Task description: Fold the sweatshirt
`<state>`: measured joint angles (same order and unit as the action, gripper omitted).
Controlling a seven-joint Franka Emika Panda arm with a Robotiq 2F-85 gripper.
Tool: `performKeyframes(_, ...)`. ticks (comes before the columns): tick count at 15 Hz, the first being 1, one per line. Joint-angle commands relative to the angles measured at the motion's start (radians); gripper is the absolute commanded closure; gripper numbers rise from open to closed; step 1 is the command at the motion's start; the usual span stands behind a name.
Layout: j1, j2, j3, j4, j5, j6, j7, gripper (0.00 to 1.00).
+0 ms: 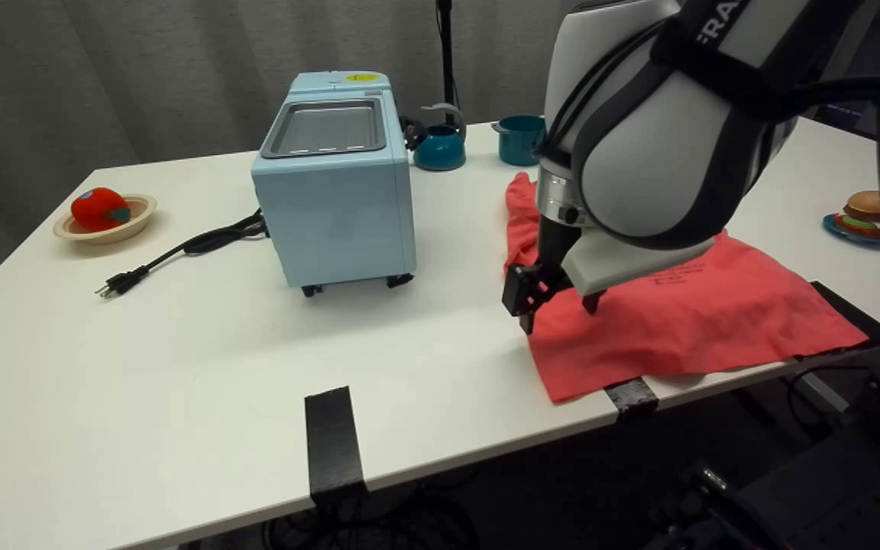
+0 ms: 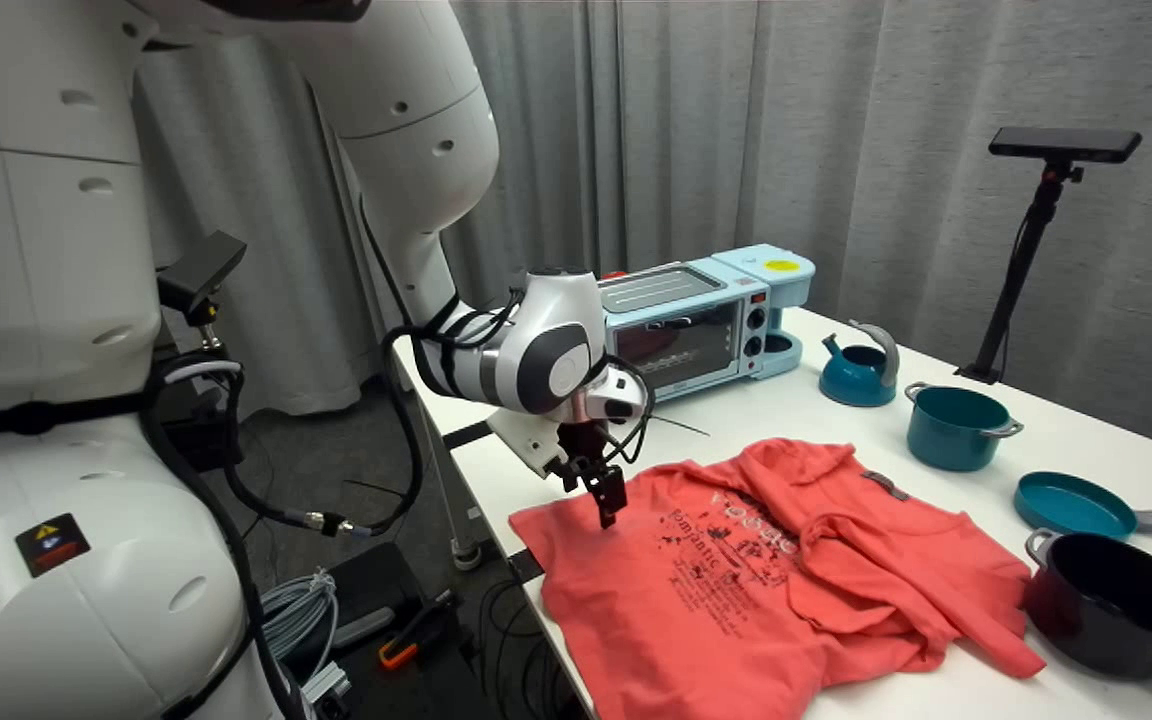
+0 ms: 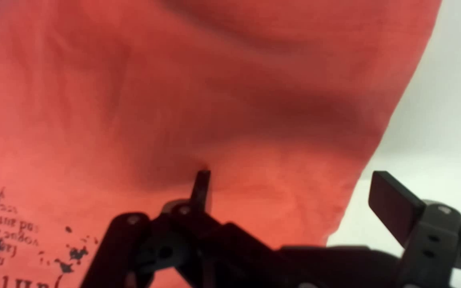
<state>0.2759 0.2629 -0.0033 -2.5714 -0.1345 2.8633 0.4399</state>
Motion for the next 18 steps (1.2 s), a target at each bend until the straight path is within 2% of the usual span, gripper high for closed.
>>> performKeyframes(1,0.005,-0.001,-0.004,0.001,0.007,-0.002,-0.007,0.00)
performKeyframes(5,0.005,0.000,-0.004,0.001,0.007,-0.002,-0.007,0.00)
performKeyframes(7,-0.022,0.026,0.018,0.023,0.028,0.004,-0.063,0.00)
performKeyframes(8,0.014,0.044,0.018,-0.012,0.015,0.061,-0.023,0.00)
performKeyframes(11,0.001,0.093,0.053,-0.004,0.046,0.101,-0.067,0.00)
performKeyframes(15,0.008,0.128,0.055,0.001,0.057,0.147,-0.079,0.00)
performKeyframes(16,0.010,0.132,0.050,0.001,0.059,0.154,-0.080,0.11)
performKeyframes(17,0.017,0.134,0.044,-0.002,0.059,0.166,-0.076,0.26)
performKeyframes(18,0.020,0.134,0.041,-0.002,0.061,0.171,-0.075,0.34)
